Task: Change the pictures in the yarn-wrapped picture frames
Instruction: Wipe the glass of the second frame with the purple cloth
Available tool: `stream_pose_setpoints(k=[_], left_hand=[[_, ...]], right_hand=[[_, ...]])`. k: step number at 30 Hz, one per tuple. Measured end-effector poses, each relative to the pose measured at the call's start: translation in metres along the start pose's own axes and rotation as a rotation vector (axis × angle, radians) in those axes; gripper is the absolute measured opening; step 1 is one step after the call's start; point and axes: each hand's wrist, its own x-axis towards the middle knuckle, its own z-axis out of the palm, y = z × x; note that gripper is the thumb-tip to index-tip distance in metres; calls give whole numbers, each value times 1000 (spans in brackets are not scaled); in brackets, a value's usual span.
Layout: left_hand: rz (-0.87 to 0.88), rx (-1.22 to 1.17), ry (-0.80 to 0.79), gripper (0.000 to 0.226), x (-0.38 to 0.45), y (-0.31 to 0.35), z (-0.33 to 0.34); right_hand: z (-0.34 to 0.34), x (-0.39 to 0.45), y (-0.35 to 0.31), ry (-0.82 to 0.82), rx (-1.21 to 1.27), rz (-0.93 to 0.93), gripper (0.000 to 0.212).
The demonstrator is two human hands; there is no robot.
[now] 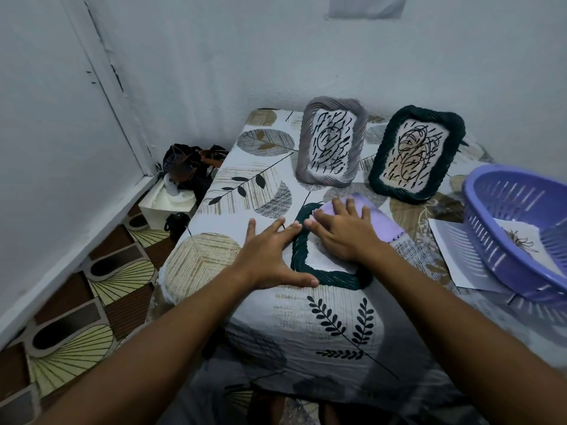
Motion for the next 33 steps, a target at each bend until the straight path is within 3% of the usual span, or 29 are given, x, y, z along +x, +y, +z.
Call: stream_pose_setpoints(k=[8,10,14,17,23,26,28,33], left_hand=[[-7,8,-5,122,-1,2,-2],[-11,3,-13,122,-2,2,-3],[-10,2,-26,120,-2,3,-4],[-11,-1,-17,120,-3,3,-4],[-7,-1,-17,122,-2,2,-4],[-2,-2,-19,123,-2,2,-4],[-3,-9,-20,123,-3,2,-4],[-7,-2,-12,124,-1,2,-4]], right_hand=[[0,-53,27,-52,77,-278,79],[-5,-51,43,-48,40,-267,85],[-10,-27,34,-59,-9,-170,79],[-1,-23,10,-72,45,-232,93],[-8,-50,40,-121,292,-352,55],[-20,-60,41,94,631,-224,39],[-23,-66,33,202,647,-177,49],[-4,-67,21,-22,222,-136,88]])
